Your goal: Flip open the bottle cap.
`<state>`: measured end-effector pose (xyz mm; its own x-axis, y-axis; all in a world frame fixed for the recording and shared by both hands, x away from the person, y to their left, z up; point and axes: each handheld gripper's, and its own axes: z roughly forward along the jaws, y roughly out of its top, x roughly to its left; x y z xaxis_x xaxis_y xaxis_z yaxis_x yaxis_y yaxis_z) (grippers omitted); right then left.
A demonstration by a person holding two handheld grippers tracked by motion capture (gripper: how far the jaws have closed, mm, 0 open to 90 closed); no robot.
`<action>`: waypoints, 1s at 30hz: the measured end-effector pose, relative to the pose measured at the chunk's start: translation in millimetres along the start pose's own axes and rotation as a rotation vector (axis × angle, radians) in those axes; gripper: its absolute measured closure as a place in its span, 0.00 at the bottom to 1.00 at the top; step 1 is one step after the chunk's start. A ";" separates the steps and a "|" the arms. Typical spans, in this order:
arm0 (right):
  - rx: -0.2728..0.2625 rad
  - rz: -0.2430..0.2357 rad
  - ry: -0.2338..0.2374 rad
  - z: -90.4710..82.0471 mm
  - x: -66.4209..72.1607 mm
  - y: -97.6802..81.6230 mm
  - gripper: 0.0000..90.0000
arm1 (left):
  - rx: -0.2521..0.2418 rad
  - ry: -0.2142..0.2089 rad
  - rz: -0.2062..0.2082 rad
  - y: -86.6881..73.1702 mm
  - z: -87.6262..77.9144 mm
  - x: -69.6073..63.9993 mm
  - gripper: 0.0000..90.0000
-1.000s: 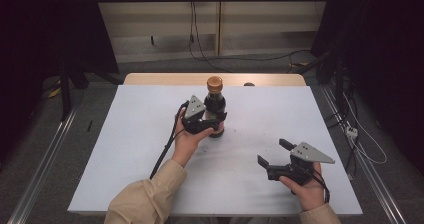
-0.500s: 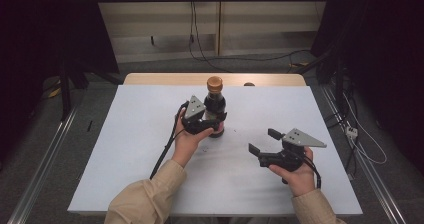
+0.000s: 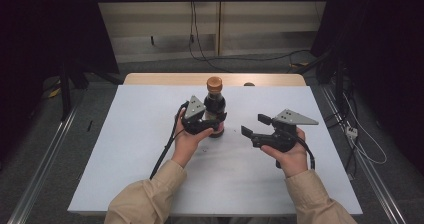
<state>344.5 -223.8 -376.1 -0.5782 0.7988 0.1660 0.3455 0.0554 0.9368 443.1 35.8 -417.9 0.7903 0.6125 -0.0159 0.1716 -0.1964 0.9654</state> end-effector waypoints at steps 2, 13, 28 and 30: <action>0.004 0.005 0.002 1.6 -1.1 3.4 0.30 | 0.001 -0.001 -0.001 0.0 0.1 0.0 0.33; 0.000 -0.032 0.035 12.1 -3.1 27.7 0.52 | 0.000 0.003 0.000 0.1 -0.1 0.2 0.33; 0.040 -0.104 0.053 33.7 2.3 50.6 0.79 | 0.001 0.002 -0.002 0.0 -0.1 0.4 0.33; 0.035 -0.094 0.057 35.5 2.4 52.8 0.85 | 0.001 0.001 -0.004 0.0 -0.1 0.7 0.33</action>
<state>387.6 -197.6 -337.2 -0.6500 0.7539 0.0960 0.3130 0.1505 0.9378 443.6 36.3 -417.9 0.7892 0.6139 -0.0194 0.1750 -0.1945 0.9652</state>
